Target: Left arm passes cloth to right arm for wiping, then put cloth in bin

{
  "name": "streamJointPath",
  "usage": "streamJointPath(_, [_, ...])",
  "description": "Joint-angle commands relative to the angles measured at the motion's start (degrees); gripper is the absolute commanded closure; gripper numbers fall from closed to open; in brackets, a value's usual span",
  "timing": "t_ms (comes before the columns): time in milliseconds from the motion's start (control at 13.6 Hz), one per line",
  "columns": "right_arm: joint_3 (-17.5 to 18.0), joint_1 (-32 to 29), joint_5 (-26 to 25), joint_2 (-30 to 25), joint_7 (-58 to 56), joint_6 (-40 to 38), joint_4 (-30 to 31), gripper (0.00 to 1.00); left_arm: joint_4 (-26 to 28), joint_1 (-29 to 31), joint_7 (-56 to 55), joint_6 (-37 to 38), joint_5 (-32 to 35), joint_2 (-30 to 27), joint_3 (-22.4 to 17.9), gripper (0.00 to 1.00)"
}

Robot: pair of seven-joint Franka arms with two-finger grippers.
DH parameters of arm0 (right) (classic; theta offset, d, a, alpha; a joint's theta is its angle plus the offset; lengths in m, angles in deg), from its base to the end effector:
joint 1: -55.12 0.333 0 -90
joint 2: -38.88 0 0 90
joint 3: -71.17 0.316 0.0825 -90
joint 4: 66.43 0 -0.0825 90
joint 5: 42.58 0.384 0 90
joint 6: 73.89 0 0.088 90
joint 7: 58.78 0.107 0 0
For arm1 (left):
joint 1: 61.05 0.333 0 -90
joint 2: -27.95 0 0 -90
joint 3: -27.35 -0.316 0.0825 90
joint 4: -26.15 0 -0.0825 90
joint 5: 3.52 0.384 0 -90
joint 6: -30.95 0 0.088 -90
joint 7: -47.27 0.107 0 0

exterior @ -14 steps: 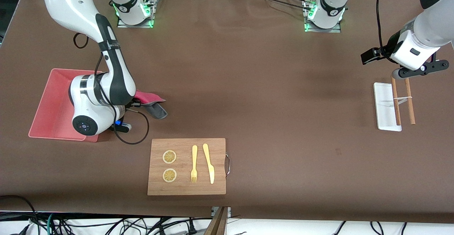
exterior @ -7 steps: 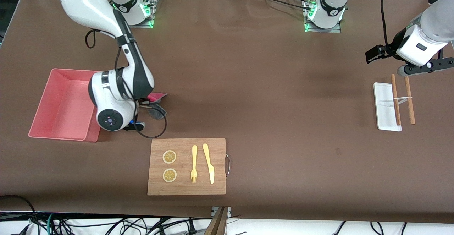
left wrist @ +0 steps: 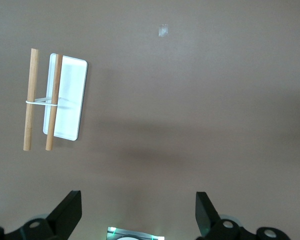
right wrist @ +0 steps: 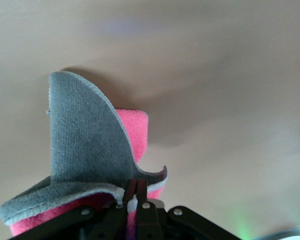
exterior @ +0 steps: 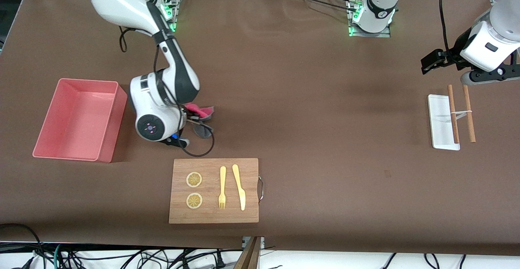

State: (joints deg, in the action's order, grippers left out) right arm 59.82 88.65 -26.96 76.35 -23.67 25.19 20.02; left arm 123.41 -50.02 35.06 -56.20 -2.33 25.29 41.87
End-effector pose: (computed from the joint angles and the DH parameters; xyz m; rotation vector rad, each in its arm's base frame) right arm 0.5939 0.2881 0.2604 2.9505 -0.4638 -0.6485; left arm 0.5299 -0.0328 0.5857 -3.0765 -0.2356 0.1945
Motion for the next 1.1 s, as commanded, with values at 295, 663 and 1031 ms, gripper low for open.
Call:
streamJointPath(295, [-0.3, 8.0, 8.0, 0.5, 12.5, 7.6, 0.0, 1.0, -1.9, -11.1, 3.1, 0.5, 0.5, 1.0, -13.1, 0.0])
streamJointPath(663, [0.1, 8.0, 10.1, 0.5, 10.6, 7.4, -0.5, 1.0, -2.2, -11.1, 3.2, 0.3, 0.5, 0.6, -13.3, 0.0])
streamJointPath(1031, [-0.1, 2.6, 5.1, 0.8, 3.2, 5.3, 0.9, 1.0, -5.9, -10.6, 3.0, 0.4, 1.3, 1.2, -13.3, 0.0])
